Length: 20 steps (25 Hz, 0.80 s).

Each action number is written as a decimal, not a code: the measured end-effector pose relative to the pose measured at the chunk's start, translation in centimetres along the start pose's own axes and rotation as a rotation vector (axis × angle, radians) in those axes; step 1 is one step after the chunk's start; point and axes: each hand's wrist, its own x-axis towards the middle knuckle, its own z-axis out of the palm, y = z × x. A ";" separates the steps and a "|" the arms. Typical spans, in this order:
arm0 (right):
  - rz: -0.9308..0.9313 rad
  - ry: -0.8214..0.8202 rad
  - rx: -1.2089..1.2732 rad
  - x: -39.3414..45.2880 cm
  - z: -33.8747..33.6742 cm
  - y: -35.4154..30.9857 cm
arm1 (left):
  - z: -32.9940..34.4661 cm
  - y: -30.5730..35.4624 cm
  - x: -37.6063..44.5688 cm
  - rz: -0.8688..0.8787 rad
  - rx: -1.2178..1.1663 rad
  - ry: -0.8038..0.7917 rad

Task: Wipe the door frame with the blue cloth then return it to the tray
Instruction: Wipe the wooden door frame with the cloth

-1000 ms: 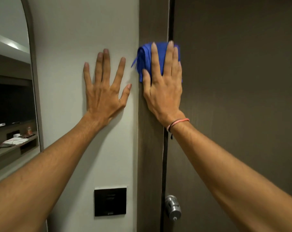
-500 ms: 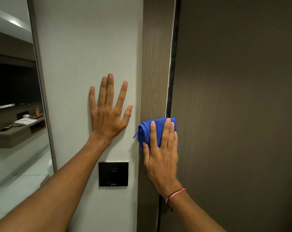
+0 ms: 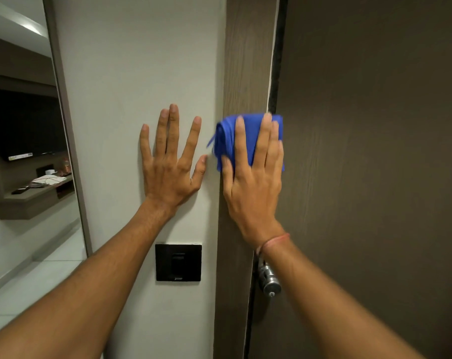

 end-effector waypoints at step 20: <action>0.053 0.061 -0.087 18.9 -3.6 -3.1 | 0.0 -0.1 -0.1 0.013 0.014 0.001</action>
